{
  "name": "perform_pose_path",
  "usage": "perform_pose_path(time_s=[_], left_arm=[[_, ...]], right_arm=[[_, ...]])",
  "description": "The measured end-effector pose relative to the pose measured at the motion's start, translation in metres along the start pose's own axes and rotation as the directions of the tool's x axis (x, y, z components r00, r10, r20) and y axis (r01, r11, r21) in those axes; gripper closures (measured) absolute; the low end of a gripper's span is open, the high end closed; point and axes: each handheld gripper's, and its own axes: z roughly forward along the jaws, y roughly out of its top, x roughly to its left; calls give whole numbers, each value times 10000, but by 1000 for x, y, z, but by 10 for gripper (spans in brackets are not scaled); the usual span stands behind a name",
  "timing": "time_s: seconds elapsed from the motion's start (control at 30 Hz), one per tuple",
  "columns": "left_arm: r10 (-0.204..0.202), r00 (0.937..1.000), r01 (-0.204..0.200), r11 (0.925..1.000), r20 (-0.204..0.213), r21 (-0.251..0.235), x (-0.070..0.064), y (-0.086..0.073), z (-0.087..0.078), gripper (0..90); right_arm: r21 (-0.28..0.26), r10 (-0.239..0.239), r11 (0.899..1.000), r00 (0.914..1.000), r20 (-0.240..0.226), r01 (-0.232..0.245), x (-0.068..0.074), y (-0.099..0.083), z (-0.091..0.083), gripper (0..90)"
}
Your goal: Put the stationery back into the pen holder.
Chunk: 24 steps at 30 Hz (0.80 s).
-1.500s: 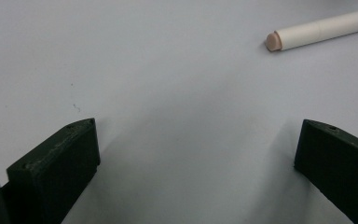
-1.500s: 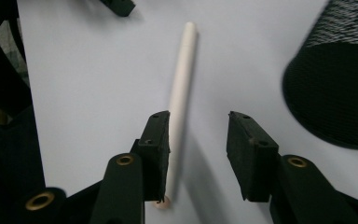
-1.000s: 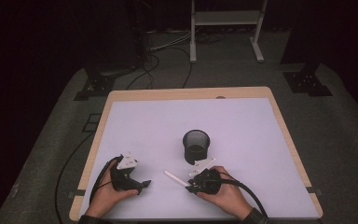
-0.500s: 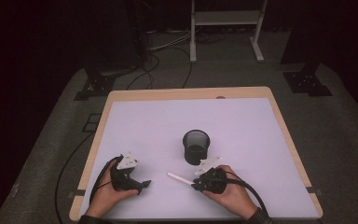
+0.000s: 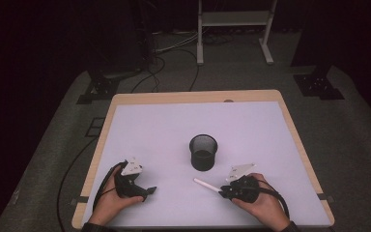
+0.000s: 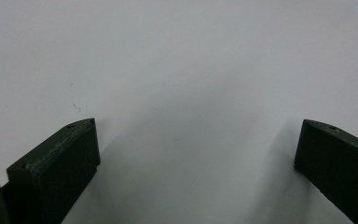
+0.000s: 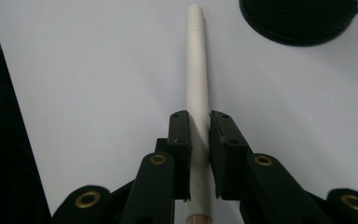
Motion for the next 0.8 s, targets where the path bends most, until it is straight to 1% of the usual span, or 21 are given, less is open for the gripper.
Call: perform_pose_path(time_s=[0.13,0.17,0.2,0.23,0.27,0.3,0.37,0.5,0.67,0.77,0.8], left_arm=[[4,10000,-4,10000,-2,1,0,0,0,0],[6,10000,-6,10000,-1,2,0,0,0,0],[4,10000,-4,10000,1,2,0,0,0,0],[2,10000,-2,10000,1,0,0,0,0,0],[3,10000,-3,10000,1,5,0,0,0,0],[-3,10000,3,10000,1,1,0,0,0,0],[0,10000,0,10000,2,6,0,0,0,0],[6,10000,-6,10000,3,6,0,0,0,0],[-7,10000,7,10000,1,4,0,0,0,0],[-6,10000,6,10000,2,1,0,0,0,0],[-3,10000,3,10000,2,3,0,0,0,0]], right_arm=[[243,-5,9997,10000,53,4,-4,-2,1,776],[329,18,9995,10000,84,-21,-4,-2,3,761],[329,18,9995,10000,84,-21,-4,-2,3,761],[347,24,9994,10000,86,-27,-5,-1,3,745],[293,30,9996,9999,129,-33,-6,1,4,710],[276,29,9996,9999,139,-33,-6,3,4,702],[198,-3,9998,9998,184,0,-6,9,5,697],[147,-184,9997,9998,86,183,-3,24,11,713],[390,-457,9982,9989,-41,459,1,44,22,719],[592,-754,9954,9971,-45,756,2,55,32,727],[641,-786,9948,9969,-64,789,3,57,34,728]])
